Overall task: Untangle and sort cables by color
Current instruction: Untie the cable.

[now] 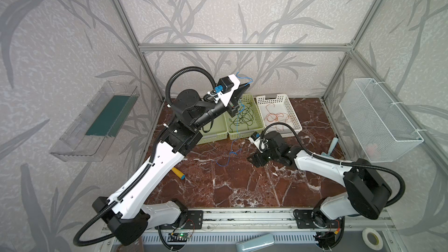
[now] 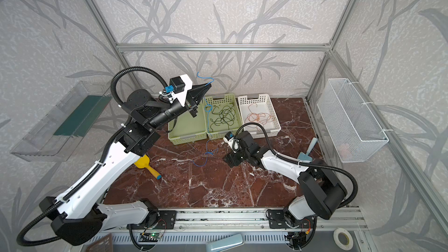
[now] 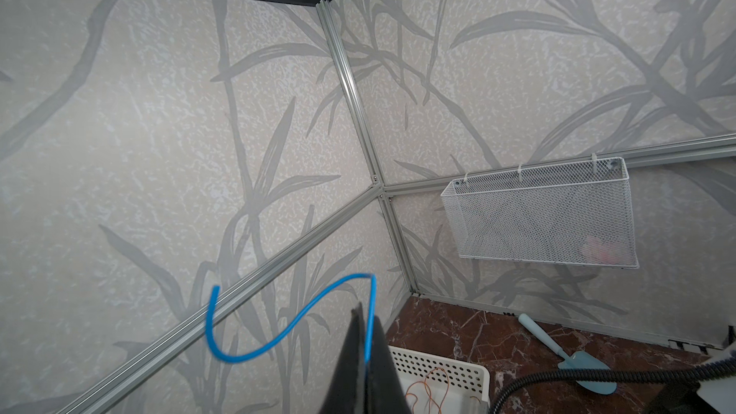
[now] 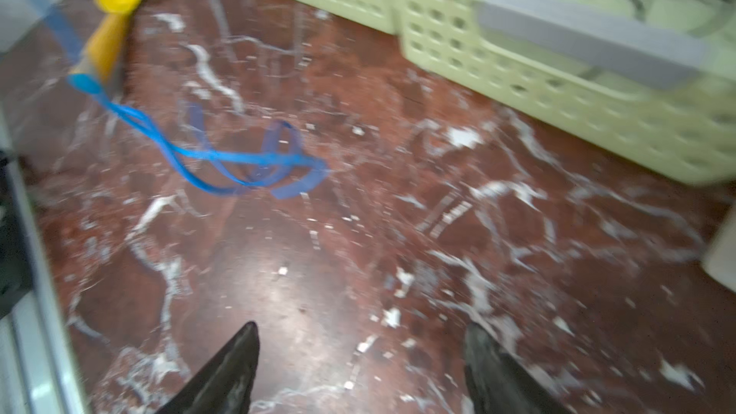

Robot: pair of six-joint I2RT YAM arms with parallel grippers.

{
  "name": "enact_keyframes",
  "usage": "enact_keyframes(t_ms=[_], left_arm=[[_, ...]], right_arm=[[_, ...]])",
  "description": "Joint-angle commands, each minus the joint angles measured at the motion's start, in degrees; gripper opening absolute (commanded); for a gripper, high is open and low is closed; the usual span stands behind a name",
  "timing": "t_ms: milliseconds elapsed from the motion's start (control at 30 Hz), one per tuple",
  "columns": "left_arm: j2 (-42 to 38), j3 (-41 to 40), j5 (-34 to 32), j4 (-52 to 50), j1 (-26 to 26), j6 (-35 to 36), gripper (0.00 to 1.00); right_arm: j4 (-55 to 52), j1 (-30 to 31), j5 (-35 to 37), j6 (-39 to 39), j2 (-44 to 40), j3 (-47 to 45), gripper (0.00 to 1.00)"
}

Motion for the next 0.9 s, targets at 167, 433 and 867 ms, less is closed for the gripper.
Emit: enact_keyframes(t_ms=[167, 433, 867], left_arm=[[0.6, 1.1, 1.3, 2.3, -0.1, -1.0, 0.0], [0.8, 2.9, 2.5, 4.8, -0.2, -3.4, 0.0], [5.7, 18.7, -5.7, -8.8, 1.7, 7.7, 0.0]], right_arm=[[17.1, 3.2, 0.0, -0.1, 4.2, -1.5, 0.8], [20.4, 3.3, 9.5, 0.5, 16.3, 2.2, 0.52], [28.3, 3.2, 6.9, 0.9, 18.5, -4.8, 0.0]])
